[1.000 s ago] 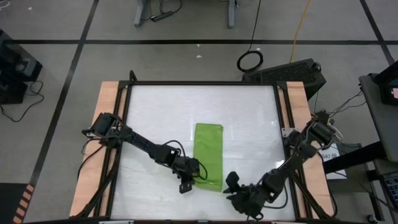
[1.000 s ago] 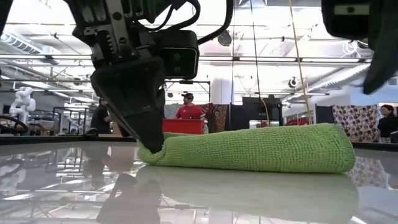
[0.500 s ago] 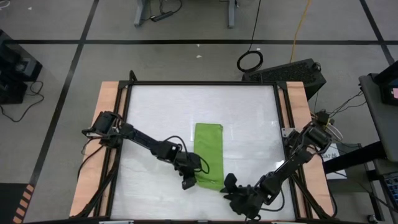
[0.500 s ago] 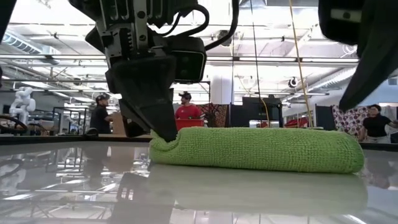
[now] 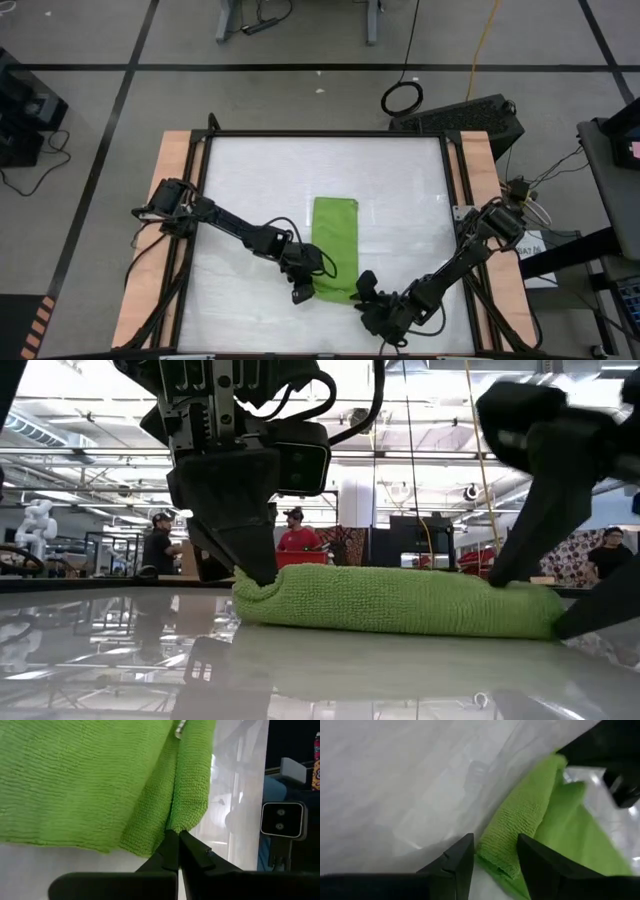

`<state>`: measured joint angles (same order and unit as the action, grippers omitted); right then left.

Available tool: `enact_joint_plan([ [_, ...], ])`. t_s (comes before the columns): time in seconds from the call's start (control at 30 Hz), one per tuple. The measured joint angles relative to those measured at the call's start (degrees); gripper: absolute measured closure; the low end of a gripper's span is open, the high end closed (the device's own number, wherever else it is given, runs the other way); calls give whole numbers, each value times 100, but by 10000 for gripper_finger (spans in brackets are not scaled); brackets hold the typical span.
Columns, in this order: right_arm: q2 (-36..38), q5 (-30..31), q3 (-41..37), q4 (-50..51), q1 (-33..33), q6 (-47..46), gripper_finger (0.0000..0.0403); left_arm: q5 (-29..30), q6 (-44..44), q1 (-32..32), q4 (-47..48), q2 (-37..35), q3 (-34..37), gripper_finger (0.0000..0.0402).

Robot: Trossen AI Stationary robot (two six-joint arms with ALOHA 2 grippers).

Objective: Roll towel into tight, uniform cylinder
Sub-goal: Roll the green microfiber towel

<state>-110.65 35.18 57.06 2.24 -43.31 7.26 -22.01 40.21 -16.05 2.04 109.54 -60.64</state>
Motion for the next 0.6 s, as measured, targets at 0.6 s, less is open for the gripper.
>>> enact_joint_plan([
  [0.6,15,-1153,11,245,359,-1583,397,-30,-460,2,-137,-4,-7,285],
])
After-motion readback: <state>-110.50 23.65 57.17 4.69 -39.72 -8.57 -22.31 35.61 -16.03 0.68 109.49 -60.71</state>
